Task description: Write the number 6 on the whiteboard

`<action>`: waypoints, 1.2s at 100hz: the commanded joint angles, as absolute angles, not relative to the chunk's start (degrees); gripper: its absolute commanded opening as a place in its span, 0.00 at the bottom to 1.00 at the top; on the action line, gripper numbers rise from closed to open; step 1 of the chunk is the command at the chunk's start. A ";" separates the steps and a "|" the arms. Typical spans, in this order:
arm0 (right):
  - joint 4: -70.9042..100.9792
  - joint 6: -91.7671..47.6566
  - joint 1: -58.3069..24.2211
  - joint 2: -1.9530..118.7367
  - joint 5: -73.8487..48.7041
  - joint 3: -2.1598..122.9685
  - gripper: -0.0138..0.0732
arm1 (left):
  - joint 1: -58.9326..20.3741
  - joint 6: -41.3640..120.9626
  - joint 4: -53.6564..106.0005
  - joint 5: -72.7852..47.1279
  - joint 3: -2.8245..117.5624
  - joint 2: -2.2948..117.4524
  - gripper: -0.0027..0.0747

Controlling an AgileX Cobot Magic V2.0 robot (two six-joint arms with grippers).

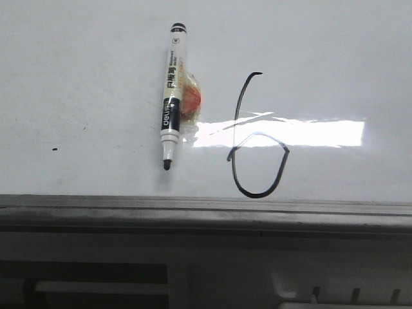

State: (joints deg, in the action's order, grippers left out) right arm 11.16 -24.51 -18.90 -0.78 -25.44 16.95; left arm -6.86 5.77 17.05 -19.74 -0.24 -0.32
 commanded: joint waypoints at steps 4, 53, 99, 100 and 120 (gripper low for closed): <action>-0.58 -5.15 -11.95 -1.18 -19.68 12.68 0.09 | -6.76 5.28 17.37 -17.67 -2.72 -2.00 0.01; -1.99 0.00 2.41 -1.64 -17.99 -2.37 0.09 | -6.76 5.28 17.49 -17.67 -2.72 -2.00 0.01; -1.99 0.00 2.41 -1.64 -17.39 -2.37 0.09 | -6.76 5.28 17.49 -17.67 -2.72 -2.00 0.01; -1.99 0.00 2.41 -1.64 -17.39 -2.37 0.09 | -6.76 5.28 17.49 -17.67 -2.72 -2.00 0.01; -1.99 0.00 2.41 -1.64 -17.39 -2.37 0.09 | -6.76 5.28 17.49 -17.67 -2.72 -2.00 0.01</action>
